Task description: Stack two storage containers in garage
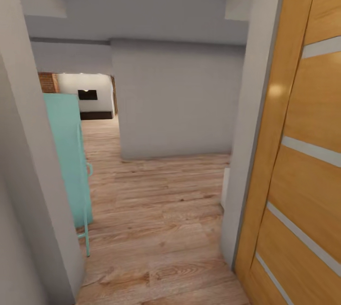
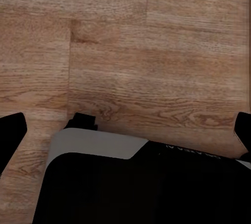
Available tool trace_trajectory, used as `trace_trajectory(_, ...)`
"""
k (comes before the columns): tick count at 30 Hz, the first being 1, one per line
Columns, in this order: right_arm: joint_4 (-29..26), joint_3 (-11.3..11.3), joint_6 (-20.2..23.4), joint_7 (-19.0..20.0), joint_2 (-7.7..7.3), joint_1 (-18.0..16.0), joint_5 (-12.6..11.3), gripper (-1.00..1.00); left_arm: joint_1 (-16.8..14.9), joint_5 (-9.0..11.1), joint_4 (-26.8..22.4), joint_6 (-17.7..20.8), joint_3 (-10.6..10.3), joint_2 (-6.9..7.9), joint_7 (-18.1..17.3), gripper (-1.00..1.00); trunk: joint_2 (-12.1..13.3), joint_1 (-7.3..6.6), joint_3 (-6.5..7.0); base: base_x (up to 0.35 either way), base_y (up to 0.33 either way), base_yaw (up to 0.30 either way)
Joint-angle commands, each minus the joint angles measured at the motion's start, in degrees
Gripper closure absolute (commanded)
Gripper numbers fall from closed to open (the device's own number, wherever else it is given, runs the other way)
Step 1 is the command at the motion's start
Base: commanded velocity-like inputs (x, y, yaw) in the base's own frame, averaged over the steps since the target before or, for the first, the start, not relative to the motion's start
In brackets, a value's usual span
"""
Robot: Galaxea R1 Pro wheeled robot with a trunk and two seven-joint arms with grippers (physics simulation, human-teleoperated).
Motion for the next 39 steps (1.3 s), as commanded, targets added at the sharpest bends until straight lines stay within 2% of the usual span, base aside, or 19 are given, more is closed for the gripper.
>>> trace_trajectory(1,0.2,0.5,-0.3,-0.3,0.02,-0.1,0.0,-1.00,0.0,0.4,0.0,-0.2,-0.5,-0.02,0.2,-1.00,0.0,0.04,-0.08,0.331,0.000,0.000)
trace_trajectory(15,0.2,0.5,-0.3,-0.4,0.02,-0.1,0.0,-1.00,0.0,0.4,0.0,0.0,-0.5,-0.02,0.2,-1.00,0.0,0.04,-0.08,0.332,0.000,0.141)
trace_trajectory(39,0.2,0.5,-0.3,-0.4,0.05,-0.1,0.0,-1.00,0.0,0.3,0.0,0.2,-0.5,-0.19,0.2,-1.00,0.0,0.04,-0.08,0.332,0.000,0.007)
